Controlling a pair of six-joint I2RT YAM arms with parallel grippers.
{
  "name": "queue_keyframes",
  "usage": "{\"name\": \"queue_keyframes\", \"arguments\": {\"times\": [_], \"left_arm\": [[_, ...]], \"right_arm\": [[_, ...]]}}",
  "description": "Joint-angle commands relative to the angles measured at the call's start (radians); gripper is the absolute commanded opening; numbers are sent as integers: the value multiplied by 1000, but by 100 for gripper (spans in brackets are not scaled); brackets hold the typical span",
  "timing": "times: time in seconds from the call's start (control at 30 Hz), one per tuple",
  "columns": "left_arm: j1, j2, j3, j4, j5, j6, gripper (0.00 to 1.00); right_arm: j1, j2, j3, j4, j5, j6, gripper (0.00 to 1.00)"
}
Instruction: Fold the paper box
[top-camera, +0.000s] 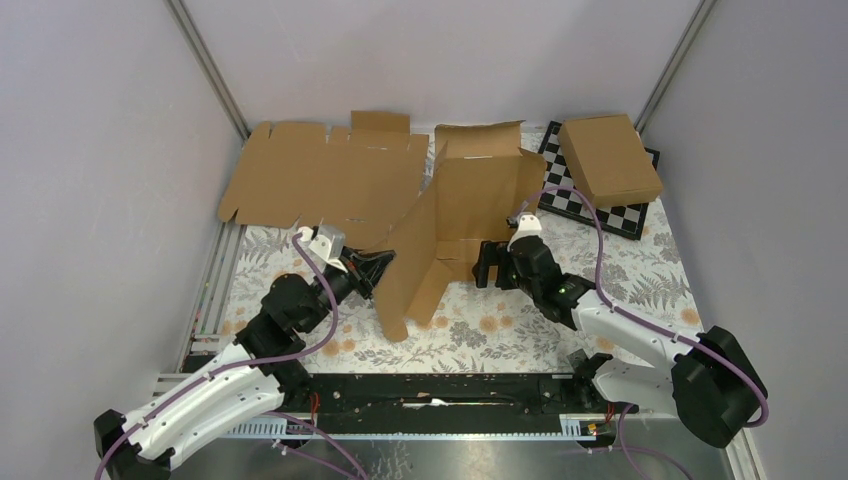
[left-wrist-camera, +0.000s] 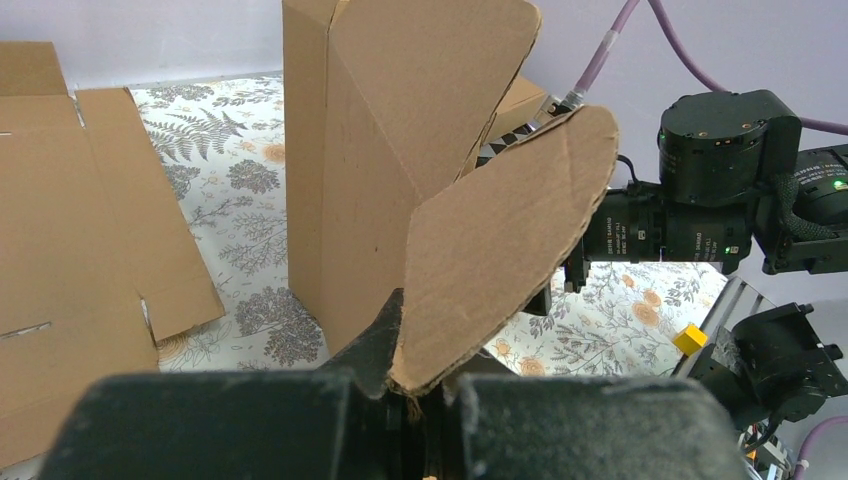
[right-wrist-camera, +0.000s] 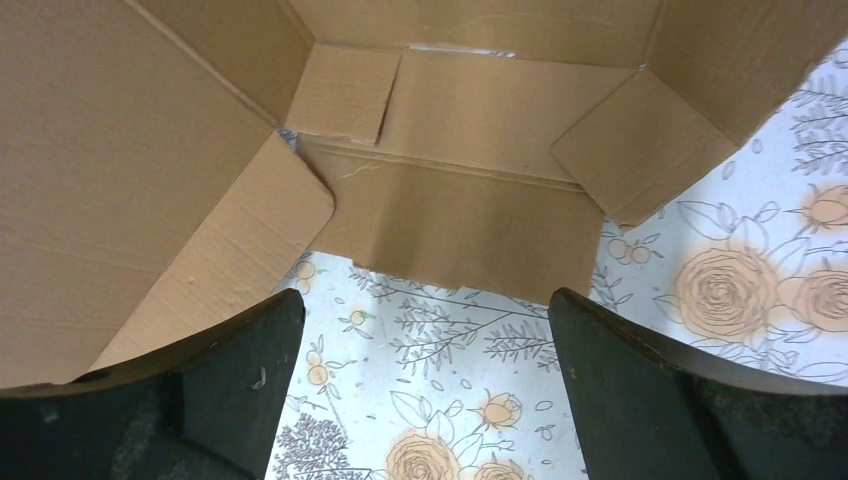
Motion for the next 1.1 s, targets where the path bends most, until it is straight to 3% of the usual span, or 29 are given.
{"name": "queue_keyframes", "arguments": {"times": [0.0, 0.07, 0.13, 0.2, 0.3, 0.47, 0.6, 0.8, 1.07], "left_arm": [[2, 10, 2, 8, 22, -21, 0], [2, 6, 6, 3, 21, -17, 0], [2, 8, 8, 0, 19, -11, 0], [2, 10, 13, -1, 20, -5, 0], [2, 19, 21, -2, 22, 5, 0], [2, 33, 29, -6, 40, 21, 0], [2, 44, 33, -12, 46, 39, 0], [2, 40, 42, -21, 49, 53, 0], [3, 34, 63, -68, 39, 59, 0]], "right_arm": [[5, -34, 1, -17, 142, -30, 100], [2, -55, 5, -46, 254, -50, 100], [-68, -57, 24, -83, 268, -52, 100], [-193, -47, 34, -90, 120, -31, 100], [-343, -30, -11, 107, -175, -27, 100], [-353, 26, -117, 413, -147, -87, 99], [-353, 159, -78, 464, -99, -136, 100], [-355, 196, -65, 517, 25, -179, 100], [-355, 308, -4, 610, -148, -205, 98]]}}
